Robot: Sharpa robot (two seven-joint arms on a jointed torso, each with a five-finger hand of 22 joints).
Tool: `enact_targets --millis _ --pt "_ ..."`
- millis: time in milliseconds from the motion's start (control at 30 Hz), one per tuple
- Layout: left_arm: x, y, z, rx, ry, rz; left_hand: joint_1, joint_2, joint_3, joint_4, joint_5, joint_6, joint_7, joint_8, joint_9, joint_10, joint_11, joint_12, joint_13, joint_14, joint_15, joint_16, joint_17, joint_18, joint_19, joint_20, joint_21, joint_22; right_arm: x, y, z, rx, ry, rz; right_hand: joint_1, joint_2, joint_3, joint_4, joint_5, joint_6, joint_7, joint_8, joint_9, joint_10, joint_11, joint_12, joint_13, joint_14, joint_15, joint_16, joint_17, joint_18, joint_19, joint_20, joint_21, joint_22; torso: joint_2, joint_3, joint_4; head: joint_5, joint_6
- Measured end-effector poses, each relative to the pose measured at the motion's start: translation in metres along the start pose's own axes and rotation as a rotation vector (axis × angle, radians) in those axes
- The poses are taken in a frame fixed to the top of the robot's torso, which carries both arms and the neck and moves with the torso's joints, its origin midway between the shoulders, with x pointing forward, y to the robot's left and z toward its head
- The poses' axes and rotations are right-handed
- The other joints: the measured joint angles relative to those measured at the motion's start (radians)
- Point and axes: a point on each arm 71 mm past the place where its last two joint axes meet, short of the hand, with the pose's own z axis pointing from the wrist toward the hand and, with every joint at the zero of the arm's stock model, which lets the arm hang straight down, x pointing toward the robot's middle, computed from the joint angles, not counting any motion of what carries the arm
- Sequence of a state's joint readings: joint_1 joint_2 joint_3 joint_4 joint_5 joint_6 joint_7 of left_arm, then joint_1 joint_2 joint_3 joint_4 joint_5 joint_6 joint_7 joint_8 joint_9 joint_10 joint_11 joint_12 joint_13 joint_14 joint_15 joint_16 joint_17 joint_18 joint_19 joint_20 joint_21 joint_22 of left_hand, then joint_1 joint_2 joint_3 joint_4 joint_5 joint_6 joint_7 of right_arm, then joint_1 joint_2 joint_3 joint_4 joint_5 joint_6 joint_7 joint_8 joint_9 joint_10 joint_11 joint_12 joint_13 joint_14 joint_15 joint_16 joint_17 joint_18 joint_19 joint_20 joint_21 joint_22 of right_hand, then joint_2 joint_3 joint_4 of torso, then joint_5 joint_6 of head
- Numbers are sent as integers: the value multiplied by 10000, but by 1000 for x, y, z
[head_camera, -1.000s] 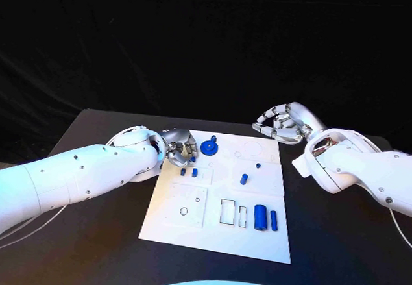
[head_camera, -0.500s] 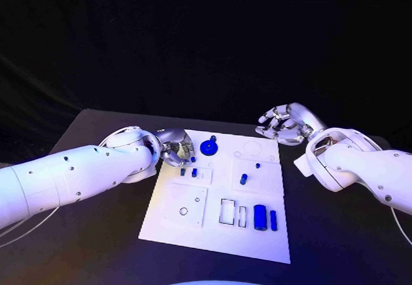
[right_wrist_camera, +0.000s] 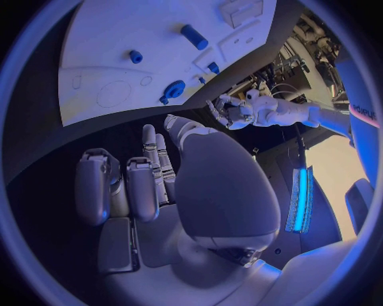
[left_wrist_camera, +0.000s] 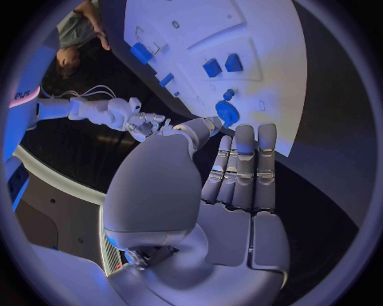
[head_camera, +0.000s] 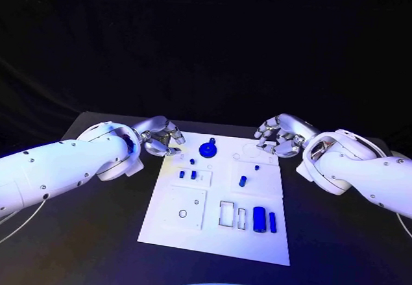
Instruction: Assemble the parts on the task board
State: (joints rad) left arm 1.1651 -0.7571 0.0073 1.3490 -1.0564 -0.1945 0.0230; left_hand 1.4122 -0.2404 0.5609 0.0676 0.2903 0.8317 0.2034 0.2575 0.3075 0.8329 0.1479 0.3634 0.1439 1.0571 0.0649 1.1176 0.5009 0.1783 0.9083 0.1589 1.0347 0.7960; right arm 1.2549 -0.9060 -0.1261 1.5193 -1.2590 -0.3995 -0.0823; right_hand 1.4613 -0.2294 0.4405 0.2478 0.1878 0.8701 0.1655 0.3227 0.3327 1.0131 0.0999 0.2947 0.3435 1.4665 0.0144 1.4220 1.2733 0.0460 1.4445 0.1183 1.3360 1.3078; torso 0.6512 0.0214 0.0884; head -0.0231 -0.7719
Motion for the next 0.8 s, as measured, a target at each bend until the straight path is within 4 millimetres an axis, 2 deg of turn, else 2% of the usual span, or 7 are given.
enact_targets --millis 67,200,267,500,800 --pt "-4 1 -4 86 -209 -791 29 28 133 7 0 146 -36 54 3 363 -38 201 18 1 0 -44 -89 0 -33 -30 -63 -80 4 2 0 -179 178 -561 12 -12 40 -38 0 41 -33 -19 -2 80 -40 -134 -144 0 0 0 18 1 0 0 0 0 1 -1 -6 -51 24" --pt "-10 1 -14 365 -561 -2844 52 51 202 41 0 289 -111 96 24 1101 -167 677 173 44 -77 -97 -204 0 -33 -32 -106 -133 13 5 -2 -531 535 -1699 10 -13 110 -54 -43 158 -78 -19 -2 167 -58 -254 -329 0 0 0 47 0 0 0 0 -1 19 -12 -17 -261 42" --pt "-11 -1 -18 559 -703 -4026 52 51 202 42 0 413 -211 139 54 1517 -302 1050 317 -60 -180 -159 -265 -1 -141 -140 -224 -173 18 7 -2 -679 699 -2239 -59 -83 136 -80 -43 234 -84 -57 -3 234 -53 -363 -422 0 0 0 57 0 1 0 38 -1 26 -18 -19 -333 44" --pt "-12 -8 -30 1072 -1078 -6894 47 152 202 42 0 554 -237 208 85 1594 -353 1303 430 -120 -238 -234 -342 -1 -210 -210 -321 -205 28 9 -5 -845 1117 -3497 -200 -223 164 -53 -141 269 -49 -169 -43 270 -17 -588 -656 0 -1 0 86 0 58 -57 172 -2 35 -31 -23 -534 21" --pt "-13 -13 -38 1439 -1444 -8670 47 152 202 42 0 567 -251 250 97 1594 -353 1354 448 -119 -238 -233 -355 0 -208 -210 -321 -213 40 10 -4 -818 1472 -4278 -252 -275 163 -53 -141 309 -9 -266 -73 305 19 -750 -864 -36 35 0 86 0 58 -57 173 -3 37 -25 -12 -588 1"
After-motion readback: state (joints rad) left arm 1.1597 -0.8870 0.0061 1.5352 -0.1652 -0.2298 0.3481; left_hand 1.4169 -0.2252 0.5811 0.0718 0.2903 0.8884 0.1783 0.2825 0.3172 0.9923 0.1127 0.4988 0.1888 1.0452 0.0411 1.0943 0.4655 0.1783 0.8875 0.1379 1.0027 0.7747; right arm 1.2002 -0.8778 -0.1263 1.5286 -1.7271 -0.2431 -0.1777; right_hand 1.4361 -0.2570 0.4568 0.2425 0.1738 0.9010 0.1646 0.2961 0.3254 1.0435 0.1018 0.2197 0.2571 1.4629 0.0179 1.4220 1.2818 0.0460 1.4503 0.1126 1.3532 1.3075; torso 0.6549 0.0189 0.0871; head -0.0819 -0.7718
